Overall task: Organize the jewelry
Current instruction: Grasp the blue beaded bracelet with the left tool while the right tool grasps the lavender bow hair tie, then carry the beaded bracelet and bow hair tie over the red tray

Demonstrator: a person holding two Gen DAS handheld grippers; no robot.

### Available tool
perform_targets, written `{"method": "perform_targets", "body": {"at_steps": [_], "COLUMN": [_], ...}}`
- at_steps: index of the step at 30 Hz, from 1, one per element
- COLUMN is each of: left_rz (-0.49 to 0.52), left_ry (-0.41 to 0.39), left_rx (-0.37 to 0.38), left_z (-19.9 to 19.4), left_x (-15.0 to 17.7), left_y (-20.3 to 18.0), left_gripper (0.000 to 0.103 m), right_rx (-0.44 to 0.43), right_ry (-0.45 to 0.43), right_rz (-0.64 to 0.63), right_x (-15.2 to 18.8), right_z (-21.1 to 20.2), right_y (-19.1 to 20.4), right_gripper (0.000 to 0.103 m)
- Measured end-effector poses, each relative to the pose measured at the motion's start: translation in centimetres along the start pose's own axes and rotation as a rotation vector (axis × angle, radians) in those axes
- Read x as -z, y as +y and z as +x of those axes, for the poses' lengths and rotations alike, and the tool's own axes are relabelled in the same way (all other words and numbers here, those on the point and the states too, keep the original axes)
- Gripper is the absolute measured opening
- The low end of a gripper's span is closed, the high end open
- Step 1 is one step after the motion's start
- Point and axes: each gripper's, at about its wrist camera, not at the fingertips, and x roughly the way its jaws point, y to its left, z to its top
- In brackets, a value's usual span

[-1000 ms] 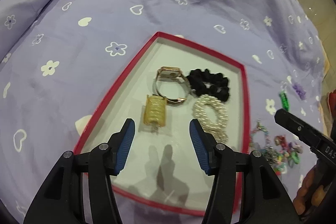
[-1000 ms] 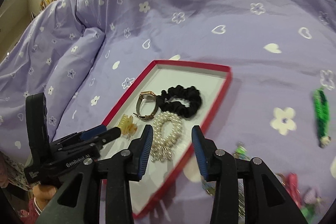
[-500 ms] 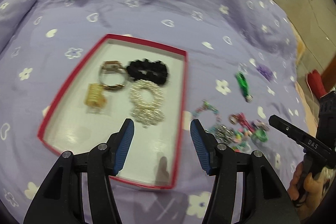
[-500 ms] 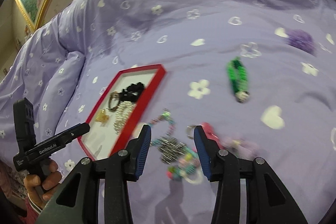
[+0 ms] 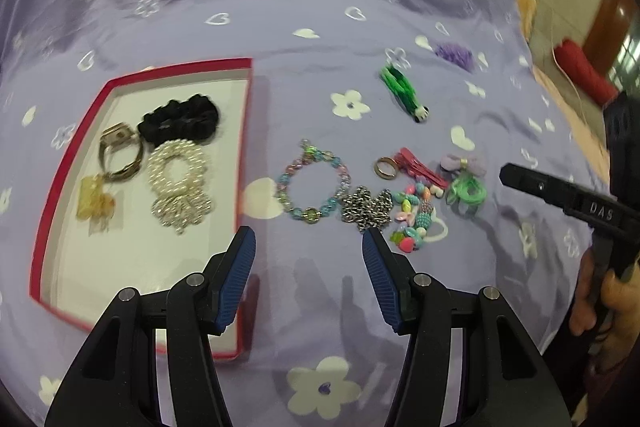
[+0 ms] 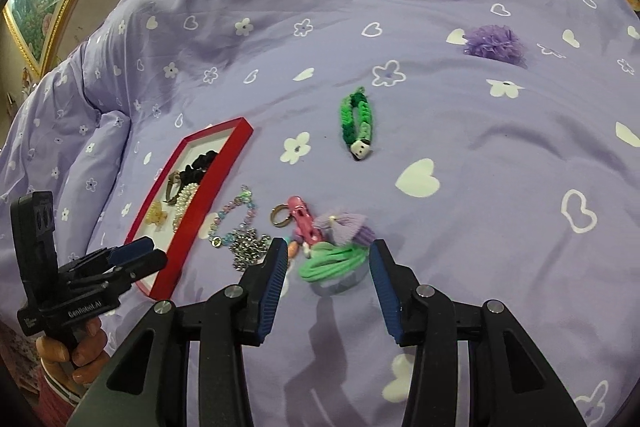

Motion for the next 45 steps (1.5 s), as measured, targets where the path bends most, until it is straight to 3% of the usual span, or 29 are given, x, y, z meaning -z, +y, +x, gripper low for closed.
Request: {"method": "perform_targets", "body": {"at_steps": [4, 10, 22, 25, 28, 38, 45], "left_rz": [0.069, 0.152, 0.318, 0.292, 0.269, 0.125, 0.020], "left_ry": [0.041, 0.077, 0.159, 0.160, 0.144, 0.033, -0.053], "left_rx": [0.030, 0.013, 0.043, 0.083, 0.088, 0.152, 0.158], "left_z": [1.7, 3.8, 8.1, 7.9, 7.4, 2.7, -0.7], "left_x": [-0.6, -1.6, -2.2, -2.2, -1.9, -1.8, -1.5], "left_y": [-0.7, -1.1, -2.5, -2.1, -1.7, -0.7, 0.4], "left_gripper": [0.055, 0.054, 0.022, 0.009, 0.006, 0.006, 0.006], "right_rx": [0.003, 0.006, 0.028, 0.029, 0.042, 0.007, -0.036], "right_ry": [0.008, 0.020, 0.077, 0.082, 0.071, -0.004, -0.022], "right_rz": [-0.012, -0.025, -0.030, -0.034, -0.039, -0.030, -0.055], "right_x": [-0.1, -0.8, -1.4, -1.3, -1.3, -1.8, -1.8], "right_z": [0.5, 1.4, 4.8, 5.3, 5.3, 2.5, 1.3], "right_y": [-0.1, -0.2, -1.1, -1.2, -1.1, -0.6, 1.6], "right_gripper": [0.045, 0.045, 0.045, 0.040, 0.013, 0.012, 0.012]}}
